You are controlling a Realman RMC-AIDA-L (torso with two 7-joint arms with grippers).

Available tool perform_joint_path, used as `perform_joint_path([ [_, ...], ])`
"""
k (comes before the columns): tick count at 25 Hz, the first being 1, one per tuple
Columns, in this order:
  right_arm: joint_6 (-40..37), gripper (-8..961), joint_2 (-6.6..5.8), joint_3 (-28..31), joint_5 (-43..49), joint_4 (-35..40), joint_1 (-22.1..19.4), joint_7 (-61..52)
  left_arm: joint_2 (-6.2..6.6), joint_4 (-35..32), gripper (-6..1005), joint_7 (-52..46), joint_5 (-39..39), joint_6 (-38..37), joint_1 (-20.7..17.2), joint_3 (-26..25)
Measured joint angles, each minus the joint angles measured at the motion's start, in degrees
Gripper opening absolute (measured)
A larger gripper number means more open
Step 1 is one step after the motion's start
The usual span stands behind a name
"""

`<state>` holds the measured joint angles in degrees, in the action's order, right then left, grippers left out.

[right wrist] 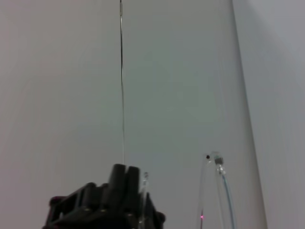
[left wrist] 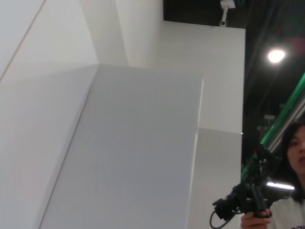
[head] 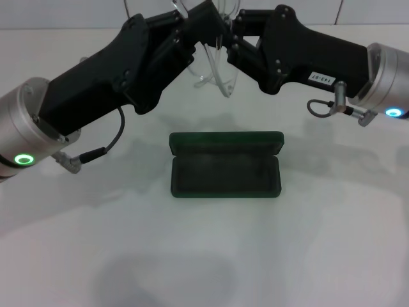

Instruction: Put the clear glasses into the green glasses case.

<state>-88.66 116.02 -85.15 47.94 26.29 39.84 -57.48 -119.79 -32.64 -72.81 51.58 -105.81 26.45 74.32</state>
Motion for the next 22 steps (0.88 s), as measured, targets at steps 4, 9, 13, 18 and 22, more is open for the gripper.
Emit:
perform_joint_path([
  [4, 0.37, 113, 0.14, -1.07, 0.00, 0.27, 0.13, 0.00, 0.00, 0.63, 35, 0.38, 0.02, 0.84, 0.00, -0.28],
  [9, 0.87, 113, 0.17, -1.86, 0.00, 0.34, 0.49, 0.00, -0.07, 0.92, 35, 0.92, 0.05, 1.78, 0.00, -0.28],
  [13, 1.40, 113, 0.17, -2.90, 0.00, 0.42, 0.67, 0.00, -0.09, 0.92, 35, 1.09, 0.08, 2.68, 0.00, -0.26],
  [18, 1.93, 114, 0.17, -3.58, -0.12, 0.51, 0.86, 0.00, -0.09, 1.08, 34, 1.09, 0.10, 2.88, -0.03, -0.23],
  [22, 1.94, 113, 0.17, -2.89, -0.53, 0.51, 0.40, 0.07, -0.08, 1.53, 34, 1.11, 0.10, 2.78, -0.16, -0.23],
])
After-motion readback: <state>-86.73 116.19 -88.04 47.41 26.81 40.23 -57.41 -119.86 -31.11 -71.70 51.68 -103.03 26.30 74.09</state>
